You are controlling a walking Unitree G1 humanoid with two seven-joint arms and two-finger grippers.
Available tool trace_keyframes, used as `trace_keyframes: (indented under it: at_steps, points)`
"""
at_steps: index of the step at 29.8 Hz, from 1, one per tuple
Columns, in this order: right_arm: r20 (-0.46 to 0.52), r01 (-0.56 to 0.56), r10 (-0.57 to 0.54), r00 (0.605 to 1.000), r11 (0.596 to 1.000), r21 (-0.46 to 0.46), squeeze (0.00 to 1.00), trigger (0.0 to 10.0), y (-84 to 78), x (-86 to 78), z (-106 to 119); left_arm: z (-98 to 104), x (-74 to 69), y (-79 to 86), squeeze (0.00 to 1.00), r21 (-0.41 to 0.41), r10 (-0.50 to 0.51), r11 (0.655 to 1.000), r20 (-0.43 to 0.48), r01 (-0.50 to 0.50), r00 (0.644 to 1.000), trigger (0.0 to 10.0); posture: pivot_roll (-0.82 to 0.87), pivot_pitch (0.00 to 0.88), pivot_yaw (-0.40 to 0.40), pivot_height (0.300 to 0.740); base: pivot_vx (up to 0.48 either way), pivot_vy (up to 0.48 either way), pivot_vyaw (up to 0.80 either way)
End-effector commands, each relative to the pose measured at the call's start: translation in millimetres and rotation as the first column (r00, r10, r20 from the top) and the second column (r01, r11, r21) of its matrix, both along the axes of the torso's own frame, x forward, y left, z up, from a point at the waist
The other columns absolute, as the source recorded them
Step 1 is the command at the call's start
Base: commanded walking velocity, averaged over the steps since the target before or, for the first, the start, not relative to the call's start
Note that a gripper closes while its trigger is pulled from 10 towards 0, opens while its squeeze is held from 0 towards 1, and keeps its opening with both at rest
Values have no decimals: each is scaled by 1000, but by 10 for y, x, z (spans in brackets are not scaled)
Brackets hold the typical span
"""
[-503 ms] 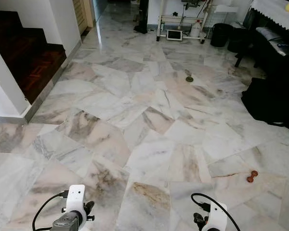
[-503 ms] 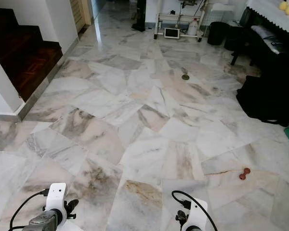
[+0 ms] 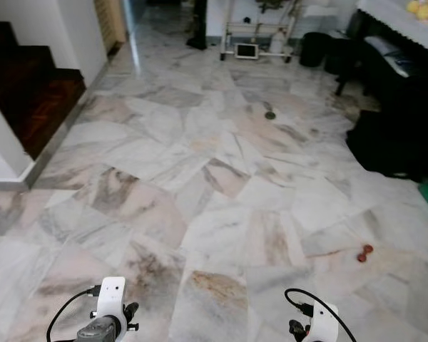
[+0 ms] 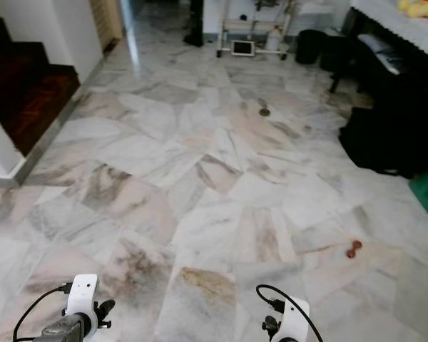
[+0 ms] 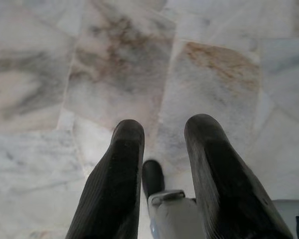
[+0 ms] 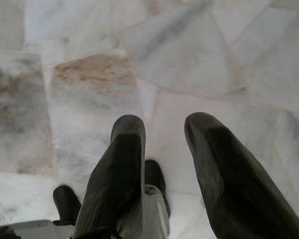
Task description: Setting the table
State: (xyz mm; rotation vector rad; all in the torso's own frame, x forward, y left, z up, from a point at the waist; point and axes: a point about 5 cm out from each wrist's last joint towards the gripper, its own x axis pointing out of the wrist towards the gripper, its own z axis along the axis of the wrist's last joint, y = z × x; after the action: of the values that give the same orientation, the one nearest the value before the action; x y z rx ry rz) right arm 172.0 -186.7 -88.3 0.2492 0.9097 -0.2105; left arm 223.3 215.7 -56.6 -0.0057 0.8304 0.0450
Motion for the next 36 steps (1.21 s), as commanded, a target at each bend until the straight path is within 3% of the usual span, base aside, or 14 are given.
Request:
trace_keyframes:
  at_steps: [1, 20, 23, 24, 36]
  points:
    - [-20, 14, -14, 1000, 1000, 0, 0, 10000, -17, -42, -19, -25, -39, 12, 0, -18, 27, 999, -17, -27, 999, 10000, 49, 0, -54, 740, 0, 0, -738]
    - [-36, 8, -8, 999, 1000, 5, 0, 10000, 25, -82, -42, -24, -49, 52, 0, -5, 59, 998, -17, -59, 998, 10000, 46, 0, -52, 740, 0, 0, -738]
    - [-38, 7, -6, 999, 1000, 7, 0, 10000, 32, -89, -46, -17, -45, 66, 0, 9, 54, 999, -14, -54, 998, 10000, 46, 0, -50, 740, 0, 0, -738]
    - [-41, 5, -4, 999, 1000, 8, 0, 10000, 38, -94, -49, -12, -42, 87, 0, 58, 21, 998, -21, -20, 1000, 10000, 46, 0, -50, 740, 0, 0, -738]
    - [-58, -5, 5, 998, 1000, 12, 0, 10000, 42, -129, -66, -23, -55, 79, 0, 99, -22, 995, -38, 26, 999, 10000, 46, 0, -48, 740, 0, -73, -733]
